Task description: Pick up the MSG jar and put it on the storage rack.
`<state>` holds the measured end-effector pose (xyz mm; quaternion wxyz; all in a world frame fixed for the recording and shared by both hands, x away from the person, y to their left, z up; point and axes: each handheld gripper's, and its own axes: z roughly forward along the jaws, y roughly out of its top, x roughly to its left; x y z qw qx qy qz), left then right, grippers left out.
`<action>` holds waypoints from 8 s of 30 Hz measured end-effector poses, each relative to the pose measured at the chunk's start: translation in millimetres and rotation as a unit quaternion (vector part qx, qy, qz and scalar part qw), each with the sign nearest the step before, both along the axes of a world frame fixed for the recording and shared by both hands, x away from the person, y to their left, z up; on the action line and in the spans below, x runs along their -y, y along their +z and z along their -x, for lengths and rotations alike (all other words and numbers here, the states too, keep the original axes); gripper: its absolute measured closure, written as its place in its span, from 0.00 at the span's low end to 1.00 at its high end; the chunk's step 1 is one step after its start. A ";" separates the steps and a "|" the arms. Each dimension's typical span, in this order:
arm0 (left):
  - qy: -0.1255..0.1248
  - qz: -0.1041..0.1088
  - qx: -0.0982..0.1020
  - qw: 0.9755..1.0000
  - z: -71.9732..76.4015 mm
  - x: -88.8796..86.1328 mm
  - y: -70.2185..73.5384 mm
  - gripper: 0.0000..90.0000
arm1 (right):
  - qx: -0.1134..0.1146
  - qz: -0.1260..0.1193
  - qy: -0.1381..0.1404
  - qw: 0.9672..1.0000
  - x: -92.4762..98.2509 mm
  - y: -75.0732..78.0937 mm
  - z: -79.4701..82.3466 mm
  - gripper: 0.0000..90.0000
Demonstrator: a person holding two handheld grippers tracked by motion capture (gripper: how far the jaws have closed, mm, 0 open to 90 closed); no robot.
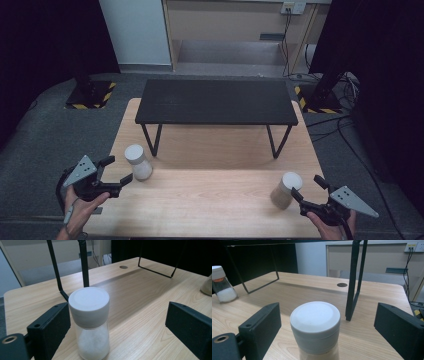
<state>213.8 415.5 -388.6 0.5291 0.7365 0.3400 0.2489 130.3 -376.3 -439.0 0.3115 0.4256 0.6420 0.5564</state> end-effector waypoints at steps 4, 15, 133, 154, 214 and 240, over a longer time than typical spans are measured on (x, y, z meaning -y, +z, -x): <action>0.003 -0.003 0.000 1.000 0.4 0.1 0.5 0.05 | 0.001 0.001 0.002 1.000 -0.1 0.1 0.2 0.08; 0.010 -0.021 -0.004 1.000 -2.0 5.6 6.9 0.05 | 0.006 0.003 0.009 1.000 -1.5 0.5 0.1 0.08; -0.225 -0.144 -0.061 0.962 -70.8 109.8 185.1 0.36 | 0.018 0.008 0.007 1.000 -5.4 1.7 3.7 0.07; -0.193 -0.131 -0.051 0.971 -93.8 122.0 235.6 0.36 | 0.013 0.004 0.008 1.000 -4.3 0.9 2.1 0.07; 0.005 -0.084 -0.078 0.993 -238.9 150.0 232.2 0.36 | 0.017 0.003 0.001 1.000 -3.0 0.7 2.0 0.07; -0.029 0.015 -0.023 0.999 -199.4 118.2 237.1 0.08 | 0.014 0.004 0.004 1.000 -3.6 1.1 1.2 0.08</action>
